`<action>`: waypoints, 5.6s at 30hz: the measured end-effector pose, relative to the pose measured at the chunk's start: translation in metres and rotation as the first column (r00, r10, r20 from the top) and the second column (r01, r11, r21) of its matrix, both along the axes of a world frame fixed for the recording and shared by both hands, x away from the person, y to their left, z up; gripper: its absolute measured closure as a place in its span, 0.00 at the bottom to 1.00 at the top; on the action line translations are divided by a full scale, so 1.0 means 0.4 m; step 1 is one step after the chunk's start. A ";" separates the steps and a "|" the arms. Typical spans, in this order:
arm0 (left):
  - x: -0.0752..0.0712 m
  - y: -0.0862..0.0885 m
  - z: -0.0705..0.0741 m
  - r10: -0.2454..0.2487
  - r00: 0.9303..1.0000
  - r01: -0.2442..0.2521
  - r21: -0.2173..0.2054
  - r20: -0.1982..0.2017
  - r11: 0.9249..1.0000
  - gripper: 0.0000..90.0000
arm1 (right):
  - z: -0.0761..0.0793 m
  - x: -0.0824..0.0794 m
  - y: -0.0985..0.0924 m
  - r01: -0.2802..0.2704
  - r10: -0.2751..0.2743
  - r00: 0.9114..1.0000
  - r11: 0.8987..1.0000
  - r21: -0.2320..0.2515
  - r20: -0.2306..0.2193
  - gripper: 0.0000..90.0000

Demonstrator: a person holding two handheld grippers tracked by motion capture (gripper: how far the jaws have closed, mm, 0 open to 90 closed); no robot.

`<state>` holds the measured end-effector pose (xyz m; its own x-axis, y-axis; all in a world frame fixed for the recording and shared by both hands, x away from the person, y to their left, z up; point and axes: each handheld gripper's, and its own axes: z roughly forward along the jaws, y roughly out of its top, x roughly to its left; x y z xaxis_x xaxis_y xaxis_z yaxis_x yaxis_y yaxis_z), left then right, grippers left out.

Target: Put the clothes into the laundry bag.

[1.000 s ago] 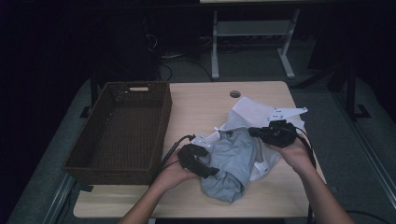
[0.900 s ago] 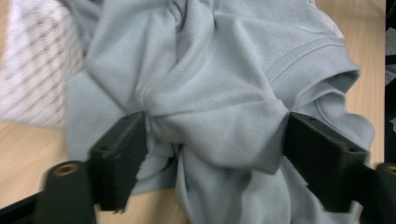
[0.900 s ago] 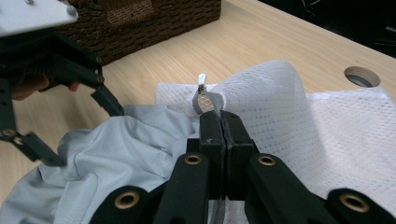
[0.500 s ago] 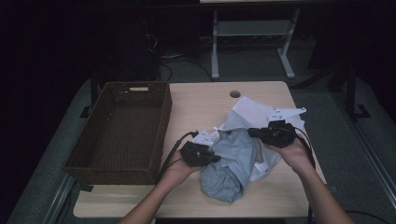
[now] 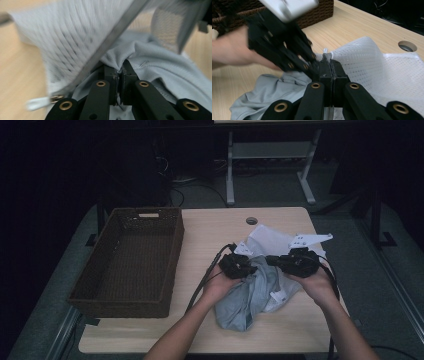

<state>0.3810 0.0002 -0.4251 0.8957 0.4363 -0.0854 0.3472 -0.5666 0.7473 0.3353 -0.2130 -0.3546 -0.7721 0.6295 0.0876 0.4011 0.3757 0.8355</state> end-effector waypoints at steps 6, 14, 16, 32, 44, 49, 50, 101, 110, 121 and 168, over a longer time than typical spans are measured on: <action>0.010 -0.003 -0.029 0.020 1.000 -0.020 0.010 -0.018 1.000 0.87 | -0.004 0.004 -0.003 0.004 -0.004 1.000 1.000 0.000 -0.005 0.98; -0.036 0.095 0.058 0.039 0.999 -0.040 -0.025 -0.028 0.999 0.54 | -0.007 0.006 -0.005 0.009 -0.009 1.000 1.000 -0.004 -0.010 0.98; -0.064 0.123 0.077 0.025 0.999 -0.026 -0.033 -0.021 0.999 0.48 | -0.009 0.007 -0.004 0.010 -0.010 1.000 1.000 -0.005 -0.012 0.98; -0.261 0.193 -0.027 -0.168 0.975 0.169 -0.004 -0.147 0.986 0.37 | -0.017 0.010 0.001 0.013 -0.014 1.000 1.000 -0.016 -0.021 0.98; -0.258 0.162 -0.085 -0.173 0.979 0.185 0.110 -0.109 0.977 0.65 | -0.041 0.015 0.003 0.005 -0.007 0.999 0.999 -0.041 -0.050 0.97; -0.249 0.168 -0.087 -0.146 0.984 0.157 0.108 -0.106 0.982 0.83 | -0.062 0.001 -0.003 0.007 -0.012 0.997 0.998 -0.067 -0.074 0.82; -0.249 0.168 -0.087 -0.143 0.984 0.154 0.110 -0.106 0.982 0.86 | -0.066 -0.005 -0.010 0.009 -0.015 0.997 0.997 -0.073 -0.074 0.79; -0.017 -0.042 -0.024 0.043 0.999 -0.043 -0.087 -0.002 0.995 0.95 | 0.012 -0.089 -0.035 -0.055 0.056 0.998 0.998 0.031 -0.038 1.00; -0.022 -0.053 -0.053 0.040 0.999 -0.040 -0.088 -0.002 0.995 0.95 | -0.022 -0.079 -0.042 -0.010 0.008 0.999 0.999 -0.048 -0.041 0.98; -0.017 -0.053 -0.061 0.034 0.999 -0.036 -0.097 -0.022 0.995 0.95 | -0.066 -0.067 -0.015 -0.025 0.020 0.998 0.994 -0.110 -0.052 0.66; -0.110 0.173 -0.075 0.006 0.998 0.006 0.191 -0.060 0.982 0.87 | -0.017 -0.095 -0.007 -0.076 0.076 0.997 0.997 0.020 -0.021 0.98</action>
<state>0.3371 0.0695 -0.4551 0.8914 0.4499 -0.0539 0.3882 -0.6969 0.6030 0.2973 -0.2159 -0.3612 -0.8154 0.5671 0.1165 0.3904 0.3900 0.8339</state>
